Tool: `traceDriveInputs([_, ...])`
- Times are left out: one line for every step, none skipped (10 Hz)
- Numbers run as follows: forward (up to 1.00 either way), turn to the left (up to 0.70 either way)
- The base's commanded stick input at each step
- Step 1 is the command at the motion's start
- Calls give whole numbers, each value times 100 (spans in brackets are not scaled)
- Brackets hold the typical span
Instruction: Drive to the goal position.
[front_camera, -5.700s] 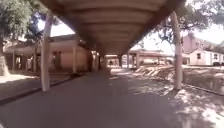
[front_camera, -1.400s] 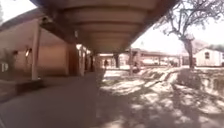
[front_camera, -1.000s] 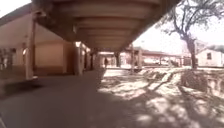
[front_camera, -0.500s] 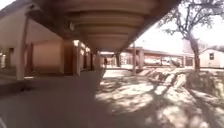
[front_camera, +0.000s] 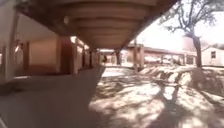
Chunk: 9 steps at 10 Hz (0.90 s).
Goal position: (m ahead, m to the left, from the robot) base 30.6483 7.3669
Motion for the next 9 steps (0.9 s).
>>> traceDriveInputs([85, 0])
traceDriveInputs([85, 0])
traceDriveInputs([85, 0])
traceDriveInputs([85, 0])
traceDriveInputs([85, 0])
traceDriveInputs([85, 0])
traceDriveInputs([85, 0])
traceDriveInputs([85, 0])
traceDriveInputs([85, 0])
